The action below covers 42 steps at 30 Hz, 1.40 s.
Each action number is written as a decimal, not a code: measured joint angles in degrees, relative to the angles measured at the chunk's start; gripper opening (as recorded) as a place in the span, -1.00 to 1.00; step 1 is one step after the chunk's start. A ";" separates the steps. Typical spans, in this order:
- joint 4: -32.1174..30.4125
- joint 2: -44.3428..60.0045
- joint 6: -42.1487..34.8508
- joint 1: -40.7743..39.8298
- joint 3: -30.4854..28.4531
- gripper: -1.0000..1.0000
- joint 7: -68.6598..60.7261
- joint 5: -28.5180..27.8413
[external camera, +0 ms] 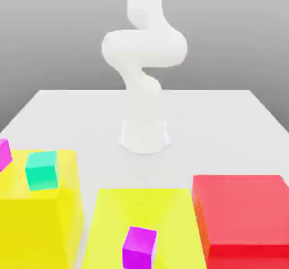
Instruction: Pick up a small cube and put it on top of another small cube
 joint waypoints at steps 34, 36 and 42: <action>-14.03 65.37 30.35 -16.38 -23.51 0.00 -54.96 40.07; -13.65 66.34 30.92 -17.65 -21.91 -1.00 -56.18 41.68; -13.68 66.15 30.87 -17.88 -21.74 -1.00 -56.11 41.30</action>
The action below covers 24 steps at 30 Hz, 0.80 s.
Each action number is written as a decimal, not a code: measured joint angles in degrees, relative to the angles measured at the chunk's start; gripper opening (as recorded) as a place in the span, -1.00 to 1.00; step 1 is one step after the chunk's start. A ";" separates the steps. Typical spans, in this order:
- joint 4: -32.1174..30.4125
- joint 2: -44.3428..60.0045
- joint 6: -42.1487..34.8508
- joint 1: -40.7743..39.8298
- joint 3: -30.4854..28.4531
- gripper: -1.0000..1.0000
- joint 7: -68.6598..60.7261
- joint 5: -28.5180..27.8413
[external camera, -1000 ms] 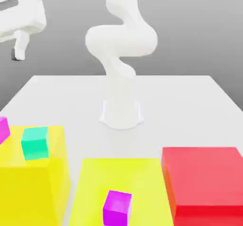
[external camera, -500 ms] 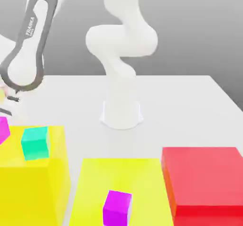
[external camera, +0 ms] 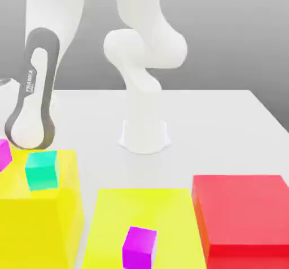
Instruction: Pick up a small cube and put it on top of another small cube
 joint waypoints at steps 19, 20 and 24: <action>13.26 -30.77 -25.74 17.01 -11.80 -1.00 19.95 -35.35; 14.40 -31.33 -28.26 17.68 -10.42 -1.00 21.22 -36.73; 18.79 -33.16 -38.35 20.86 -4.95 -1.00 26.33 -42.06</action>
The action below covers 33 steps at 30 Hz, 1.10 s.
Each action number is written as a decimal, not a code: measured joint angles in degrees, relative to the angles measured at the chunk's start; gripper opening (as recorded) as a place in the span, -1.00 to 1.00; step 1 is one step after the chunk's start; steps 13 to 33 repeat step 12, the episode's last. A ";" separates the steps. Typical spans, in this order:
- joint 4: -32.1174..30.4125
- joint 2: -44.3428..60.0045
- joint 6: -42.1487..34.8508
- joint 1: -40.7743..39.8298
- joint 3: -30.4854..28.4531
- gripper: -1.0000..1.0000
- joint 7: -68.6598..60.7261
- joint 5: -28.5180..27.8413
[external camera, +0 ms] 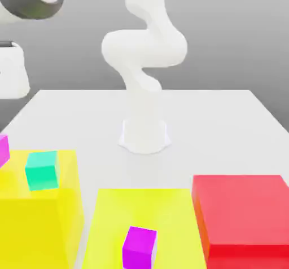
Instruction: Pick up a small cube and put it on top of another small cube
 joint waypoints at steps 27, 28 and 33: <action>-2.09 3.74 -0.85 3.19 5.56 1.00 4.81 -3.81; -2.09 3.74 -0.85 3.19 5.56 1.00 4.81 -3.81; -2.09 3.74 -0.85 3.19 5.56 1.00 4.81 -3.81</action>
